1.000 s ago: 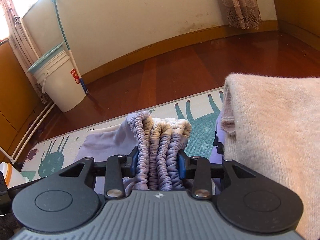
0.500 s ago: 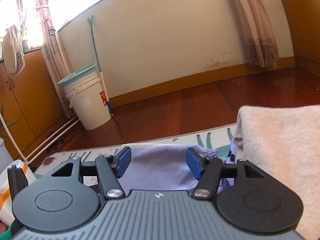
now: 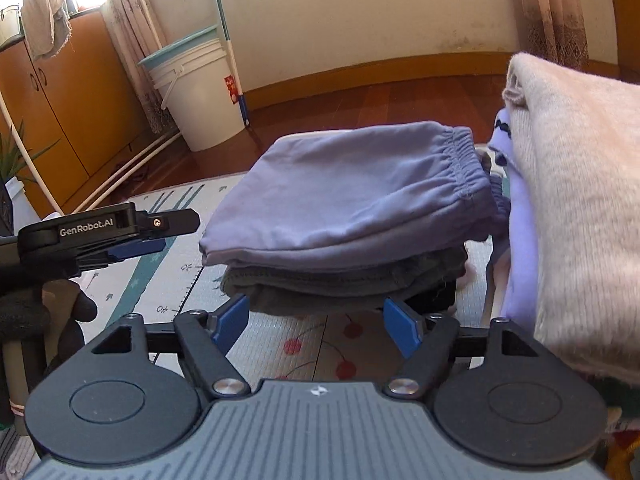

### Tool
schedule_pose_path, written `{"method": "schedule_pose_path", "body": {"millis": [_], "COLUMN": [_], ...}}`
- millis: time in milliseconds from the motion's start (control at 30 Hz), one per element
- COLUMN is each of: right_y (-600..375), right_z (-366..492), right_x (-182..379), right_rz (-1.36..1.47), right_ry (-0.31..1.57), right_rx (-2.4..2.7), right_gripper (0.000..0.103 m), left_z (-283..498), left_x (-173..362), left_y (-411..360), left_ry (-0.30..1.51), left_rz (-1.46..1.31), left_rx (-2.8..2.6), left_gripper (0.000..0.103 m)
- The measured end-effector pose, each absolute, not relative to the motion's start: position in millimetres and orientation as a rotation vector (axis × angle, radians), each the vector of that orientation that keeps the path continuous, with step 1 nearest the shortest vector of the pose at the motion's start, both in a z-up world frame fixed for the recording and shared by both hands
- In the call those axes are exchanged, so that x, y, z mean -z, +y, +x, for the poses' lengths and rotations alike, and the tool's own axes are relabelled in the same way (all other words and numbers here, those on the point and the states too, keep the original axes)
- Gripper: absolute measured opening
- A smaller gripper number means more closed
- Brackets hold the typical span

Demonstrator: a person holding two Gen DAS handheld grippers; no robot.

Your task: Fold clothes

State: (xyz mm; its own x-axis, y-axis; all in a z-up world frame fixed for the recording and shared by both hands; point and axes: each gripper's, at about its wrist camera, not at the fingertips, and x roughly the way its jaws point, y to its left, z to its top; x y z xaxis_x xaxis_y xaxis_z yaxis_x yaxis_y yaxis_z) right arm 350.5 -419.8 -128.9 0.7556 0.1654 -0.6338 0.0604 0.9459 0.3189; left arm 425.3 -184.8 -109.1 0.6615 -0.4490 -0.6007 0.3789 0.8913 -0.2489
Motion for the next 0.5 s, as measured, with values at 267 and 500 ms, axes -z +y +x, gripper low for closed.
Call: {"method": "schedule_pose_path", "body": {"millis": [267,500], "right_y": [-412,-422], "right_z": [327,310], "right_x": [113,91], "right_rz": [0.315,0.301], "right_ry": [0.828,0.866], "right_rx": [-0.001,0.081], "right_gripper": [0.103,0.103], "left_z": [380,362], "left_x": [76,58], "left_y": [-207,-213], "left_ry": [0.679,0.705], "left_rz": [0.063,0.124], "left_rx": [0.347,0.321], "left_gripper": [0.103,0.103]}}
